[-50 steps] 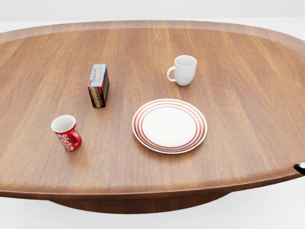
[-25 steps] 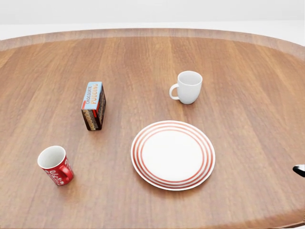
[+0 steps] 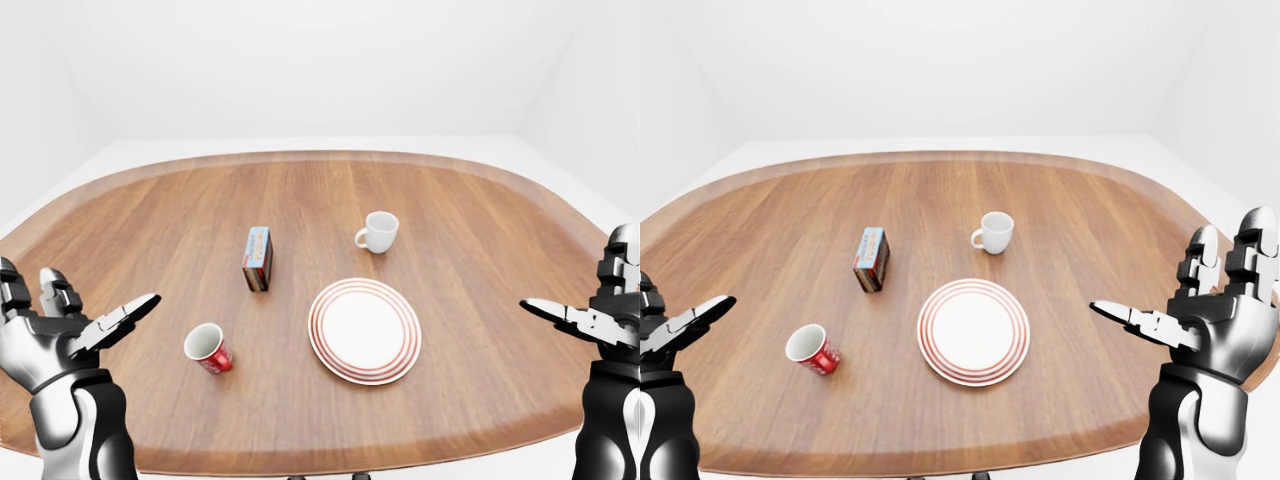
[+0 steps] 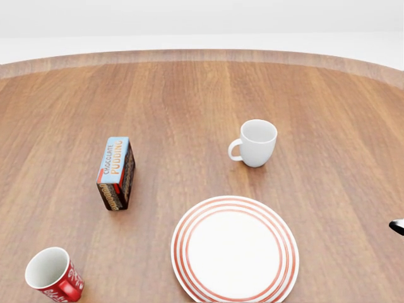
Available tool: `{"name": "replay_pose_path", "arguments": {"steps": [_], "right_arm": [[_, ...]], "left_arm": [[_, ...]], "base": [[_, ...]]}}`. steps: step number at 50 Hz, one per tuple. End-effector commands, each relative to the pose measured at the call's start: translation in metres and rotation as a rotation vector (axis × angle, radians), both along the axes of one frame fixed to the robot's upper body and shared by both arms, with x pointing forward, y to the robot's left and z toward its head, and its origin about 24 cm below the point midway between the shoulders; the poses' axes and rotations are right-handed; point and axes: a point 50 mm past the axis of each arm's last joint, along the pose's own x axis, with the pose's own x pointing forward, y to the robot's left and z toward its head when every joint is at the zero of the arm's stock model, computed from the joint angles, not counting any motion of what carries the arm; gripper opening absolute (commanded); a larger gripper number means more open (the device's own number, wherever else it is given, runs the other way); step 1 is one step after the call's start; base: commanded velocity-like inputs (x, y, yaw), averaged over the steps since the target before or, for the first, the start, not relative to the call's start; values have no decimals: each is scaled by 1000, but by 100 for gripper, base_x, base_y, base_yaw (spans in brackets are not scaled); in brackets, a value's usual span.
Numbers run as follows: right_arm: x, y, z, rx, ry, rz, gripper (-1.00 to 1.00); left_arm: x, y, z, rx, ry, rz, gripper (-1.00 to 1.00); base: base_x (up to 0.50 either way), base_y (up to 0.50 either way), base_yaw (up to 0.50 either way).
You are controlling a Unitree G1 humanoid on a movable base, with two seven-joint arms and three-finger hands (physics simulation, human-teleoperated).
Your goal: Pick up the red mug and put it on the plate
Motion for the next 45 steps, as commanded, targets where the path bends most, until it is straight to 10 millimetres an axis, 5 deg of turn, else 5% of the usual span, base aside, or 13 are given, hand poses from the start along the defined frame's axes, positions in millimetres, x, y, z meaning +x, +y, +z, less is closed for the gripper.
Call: {"name": "replay_pose_path", "arguments": {"steps": [1, 14, 41, 45], "right_arm": [[-1, 0, 2, -5, -6, 0, 100], [-1, 1, 0, -12, 5, 3, 100], [-1, 2, 0, -20, 4, 8, 100], [5, 16, -4, -79, 53, 59, 100]], "left_arm": [[-2, 0, 2, 0, -8, 5, 100], [-1, 1, -1, -4, 3, 4, 100], [-1, 1, 0, -6, -2, 4, 100], [-1, 1, 0, -5, -1, 4, 100]], "base": [[38, 0, 0], [23, 0, 0], [9, 49, 0], [5, 13, 0]]}}
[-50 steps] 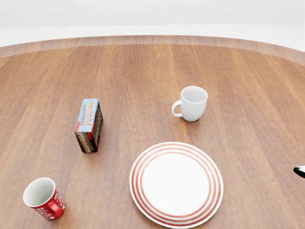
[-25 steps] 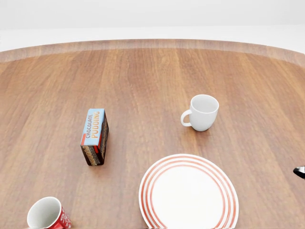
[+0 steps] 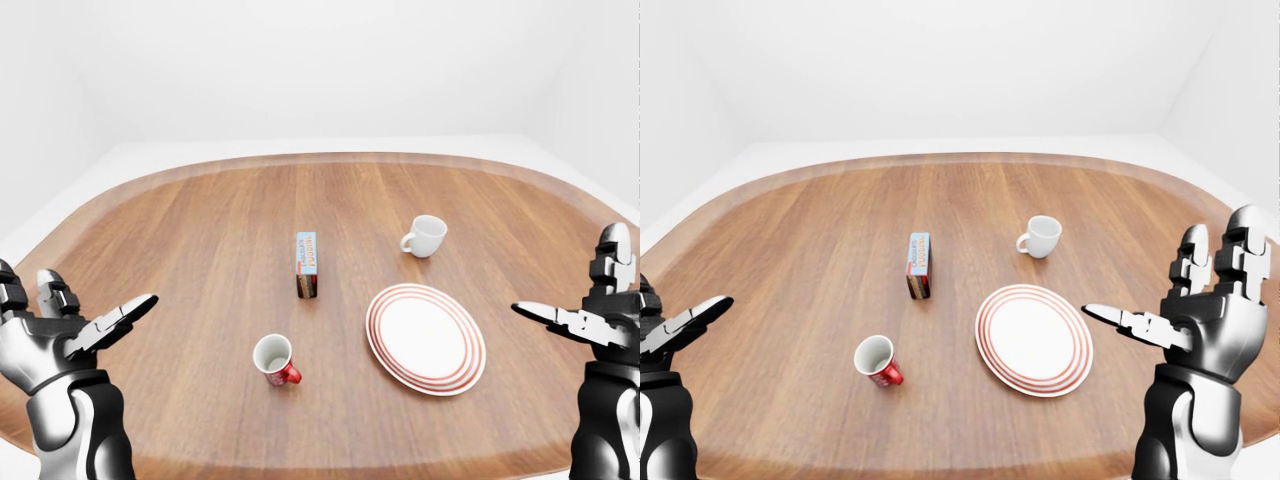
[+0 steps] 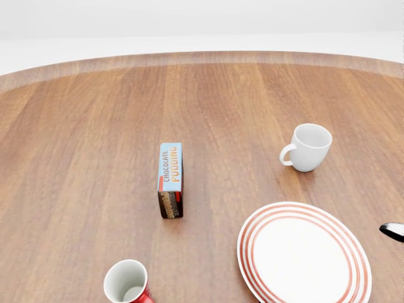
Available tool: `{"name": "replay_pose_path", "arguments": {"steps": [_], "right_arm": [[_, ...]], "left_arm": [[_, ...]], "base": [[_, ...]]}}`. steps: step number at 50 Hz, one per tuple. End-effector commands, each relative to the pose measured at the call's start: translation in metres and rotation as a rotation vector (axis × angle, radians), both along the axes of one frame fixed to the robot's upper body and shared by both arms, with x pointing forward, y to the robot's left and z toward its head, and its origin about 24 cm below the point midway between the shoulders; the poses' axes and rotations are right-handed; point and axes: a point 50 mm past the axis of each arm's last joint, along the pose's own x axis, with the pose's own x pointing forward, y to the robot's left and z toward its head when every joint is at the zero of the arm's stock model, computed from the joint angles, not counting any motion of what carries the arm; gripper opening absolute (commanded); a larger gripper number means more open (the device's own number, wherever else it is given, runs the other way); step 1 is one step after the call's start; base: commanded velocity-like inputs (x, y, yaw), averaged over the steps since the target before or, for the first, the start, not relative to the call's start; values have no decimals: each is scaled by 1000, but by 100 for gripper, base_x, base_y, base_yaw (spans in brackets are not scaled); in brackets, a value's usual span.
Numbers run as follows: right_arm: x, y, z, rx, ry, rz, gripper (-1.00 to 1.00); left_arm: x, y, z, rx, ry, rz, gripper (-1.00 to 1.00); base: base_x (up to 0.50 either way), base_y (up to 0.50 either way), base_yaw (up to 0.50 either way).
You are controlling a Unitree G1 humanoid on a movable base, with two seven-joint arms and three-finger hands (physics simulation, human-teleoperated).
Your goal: Pick up the red mug and put it on the plate
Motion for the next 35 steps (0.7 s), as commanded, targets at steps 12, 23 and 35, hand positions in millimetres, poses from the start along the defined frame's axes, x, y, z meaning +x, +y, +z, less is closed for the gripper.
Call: {"name": "replay_pose_path", "arguments": {"steps": [12, 23, 35], "right_arm": [[28, 65, -8, -136, 78, 198, 100], [53, 163, -41, -292, 235, 483, 100], [54, 209, -72, -354, 351, 603, 100]], "left_arm": [[1, -1, 1, 1, -6, -2, 100], [0, -1, 2, 0, -11, -3, 100], [0, -1, 1, -1, -7, -5, 100]], "base": [[0, 0, 0], [0, 0, 0], [0, 0, 0]]}}
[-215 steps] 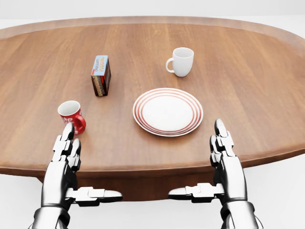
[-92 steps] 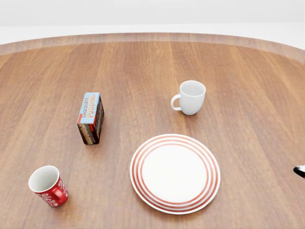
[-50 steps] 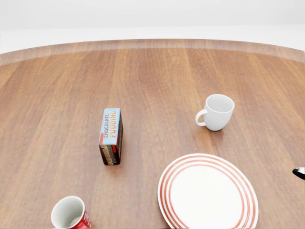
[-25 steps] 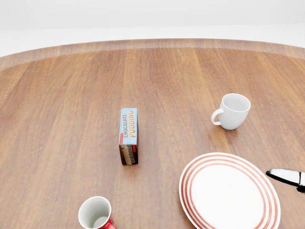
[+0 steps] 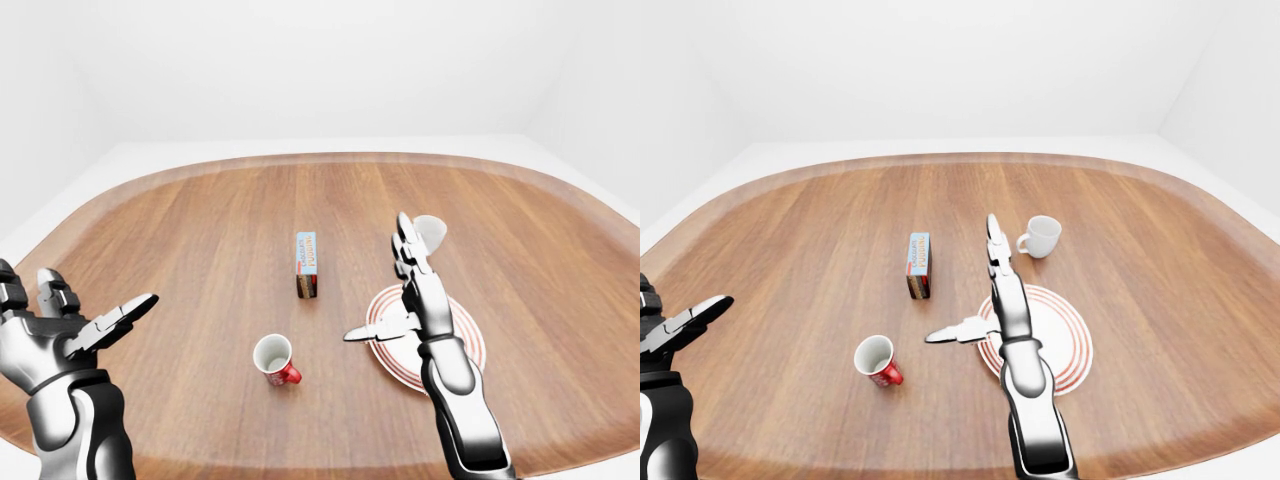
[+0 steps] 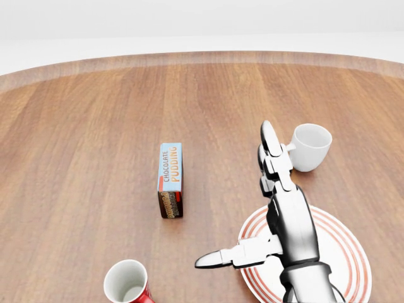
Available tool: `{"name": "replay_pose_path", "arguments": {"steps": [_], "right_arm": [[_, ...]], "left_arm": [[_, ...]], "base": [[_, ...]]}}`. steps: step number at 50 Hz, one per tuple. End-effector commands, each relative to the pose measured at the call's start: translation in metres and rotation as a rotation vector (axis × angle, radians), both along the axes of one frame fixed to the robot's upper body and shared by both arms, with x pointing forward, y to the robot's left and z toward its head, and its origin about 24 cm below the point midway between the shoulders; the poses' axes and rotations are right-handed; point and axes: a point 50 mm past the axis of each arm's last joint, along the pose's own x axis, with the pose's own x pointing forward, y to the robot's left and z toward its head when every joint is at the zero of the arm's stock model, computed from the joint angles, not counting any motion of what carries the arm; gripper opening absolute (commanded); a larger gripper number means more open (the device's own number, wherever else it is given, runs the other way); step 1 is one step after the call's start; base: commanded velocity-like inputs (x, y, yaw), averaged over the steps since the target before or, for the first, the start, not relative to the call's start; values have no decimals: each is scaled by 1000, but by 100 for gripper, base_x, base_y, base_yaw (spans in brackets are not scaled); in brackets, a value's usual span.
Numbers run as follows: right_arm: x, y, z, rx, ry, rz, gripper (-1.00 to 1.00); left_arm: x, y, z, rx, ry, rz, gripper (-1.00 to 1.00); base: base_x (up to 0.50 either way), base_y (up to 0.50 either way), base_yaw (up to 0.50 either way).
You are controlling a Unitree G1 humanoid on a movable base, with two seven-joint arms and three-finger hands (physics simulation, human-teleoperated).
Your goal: Pick up the red mug and put it on the plate
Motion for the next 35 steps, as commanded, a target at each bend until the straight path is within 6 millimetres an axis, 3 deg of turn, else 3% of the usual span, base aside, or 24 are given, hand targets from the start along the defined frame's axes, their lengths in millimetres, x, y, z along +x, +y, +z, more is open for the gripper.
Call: {"name": "replay_pose_path", "arguments": {"steps": [1, 14, 20, 35], "right_arm": [[-1, 55, -27, -101, 96, 148, 100], [-8, 87, -55, -172, 149, 238, 100], [-9, 91, -60, -177, 162, 255, 100], [-11, 108, -101, -229, 279, 301, 100]], "left_arm": [[0, -1, 0, 0, 0, -3, 100], [1, 0, -3, -6, 10, -4, 100], [1, -1, -2, -7, 5, -7, 100], [0, -1, 0, -4, -2, -6, 100]], "base": [[0, 0, 0], [0, 0, 0], [0, 0, 0], [0, 0, 0]]}}
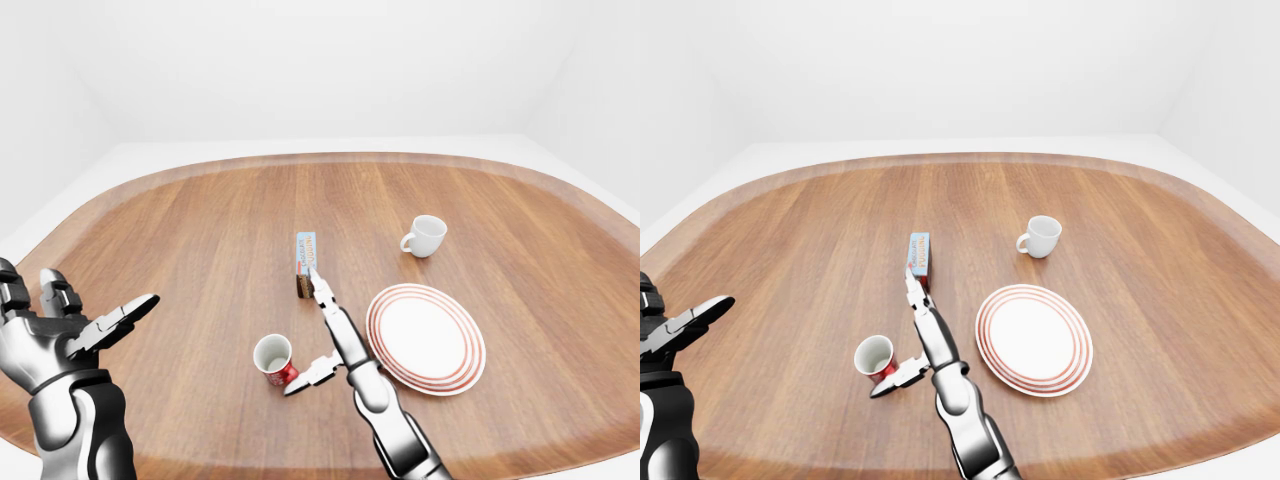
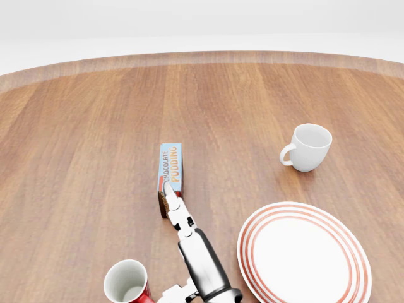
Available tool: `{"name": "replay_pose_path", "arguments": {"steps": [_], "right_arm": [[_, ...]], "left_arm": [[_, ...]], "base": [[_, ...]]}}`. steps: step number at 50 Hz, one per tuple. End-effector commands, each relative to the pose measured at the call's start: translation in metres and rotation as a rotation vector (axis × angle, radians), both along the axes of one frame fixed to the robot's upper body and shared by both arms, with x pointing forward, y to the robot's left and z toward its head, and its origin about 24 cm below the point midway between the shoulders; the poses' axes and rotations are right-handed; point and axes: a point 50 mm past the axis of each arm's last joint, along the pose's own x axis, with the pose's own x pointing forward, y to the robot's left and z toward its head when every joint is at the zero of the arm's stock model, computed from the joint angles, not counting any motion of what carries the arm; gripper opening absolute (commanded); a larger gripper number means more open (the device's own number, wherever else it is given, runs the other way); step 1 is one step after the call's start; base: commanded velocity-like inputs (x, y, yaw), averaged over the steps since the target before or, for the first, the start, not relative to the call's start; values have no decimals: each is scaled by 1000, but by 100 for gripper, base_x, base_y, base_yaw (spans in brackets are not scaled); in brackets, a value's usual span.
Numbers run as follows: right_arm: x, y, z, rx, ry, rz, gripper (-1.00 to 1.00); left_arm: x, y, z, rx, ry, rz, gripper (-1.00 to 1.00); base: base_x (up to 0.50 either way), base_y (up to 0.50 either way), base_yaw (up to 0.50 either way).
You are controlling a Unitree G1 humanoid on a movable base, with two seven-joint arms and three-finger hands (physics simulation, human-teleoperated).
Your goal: Pick up the red mug and put it on the plate
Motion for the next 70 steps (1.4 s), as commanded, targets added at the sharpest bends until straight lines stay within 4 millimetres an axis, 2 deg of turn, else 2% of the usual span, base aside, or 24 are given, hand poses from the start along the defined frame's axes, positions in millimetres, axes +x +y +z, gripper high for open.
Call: {"name": "replay_pose_path", "arguments": {"steps": [1, 15, 23, 38, 56, 70], "right_arm": [[-4, 14, -32, -66, 105, 34, 100], [-5, 25, -75, -198, 271, 44, 100], [-1, 25, -88, -238, 328, 36, 100], [3, 32, -98, -311, 372, 49, 100], [10, 46, -88, -314, 337, 80, 100], [10, 50, -94, -357, 363, 87, 100]], "left_arm": [[0, -1, 1, 2, -2, -2, 100], [1, 0, 0, -1, 2, -3, 100], [1, -1, -1, -2, 3, -4, 100], [1, -1, -1, -2, 5, -5, 100], [1, -1, 0, -1, -1, -3, 100], [2, -1, -1, -3, 2, -6, 100]], "base": [[0, 0, 0], [0, 0, 0], [0, 0, 0], [0, 0, 0], [0, 0, 0], [0, 0, 0]]}}
